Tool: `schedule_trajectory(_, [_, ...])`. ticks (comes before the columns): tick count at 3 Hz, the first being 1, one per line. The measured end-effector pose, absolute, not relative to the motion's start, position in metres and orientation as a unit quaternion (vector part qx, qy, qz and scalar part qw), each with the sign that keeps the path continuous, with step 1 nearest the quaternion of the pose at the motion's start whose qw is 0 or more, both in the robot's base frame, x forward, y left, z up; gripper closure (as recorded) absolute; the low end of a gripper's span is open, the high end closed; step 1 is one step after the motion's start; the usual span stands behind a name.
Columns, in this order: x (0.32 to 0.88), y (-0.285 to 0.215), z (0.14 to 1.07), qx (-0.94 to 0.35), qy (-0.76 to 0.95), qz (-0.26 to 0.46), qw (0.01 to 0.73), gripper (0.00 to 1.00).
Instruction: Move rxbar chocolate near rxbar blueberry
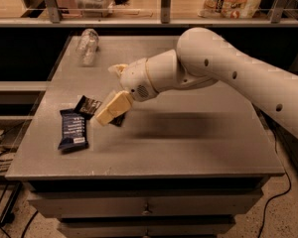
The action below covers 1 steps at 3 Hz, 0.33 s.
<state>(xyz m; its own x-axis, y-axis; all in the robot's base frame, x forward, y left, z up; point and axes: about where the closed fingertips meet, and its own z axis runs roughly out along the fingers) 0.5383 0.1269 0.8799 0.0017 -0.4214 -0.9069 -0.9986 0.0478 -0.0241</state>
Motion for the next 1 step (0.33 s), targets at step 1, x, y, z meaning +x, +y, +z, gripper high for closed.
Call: schedule_trajectory(1, [0.5383, 0.1270, 0.8799, -0.586, 0.606, 0.364, 0.396, 0.00])
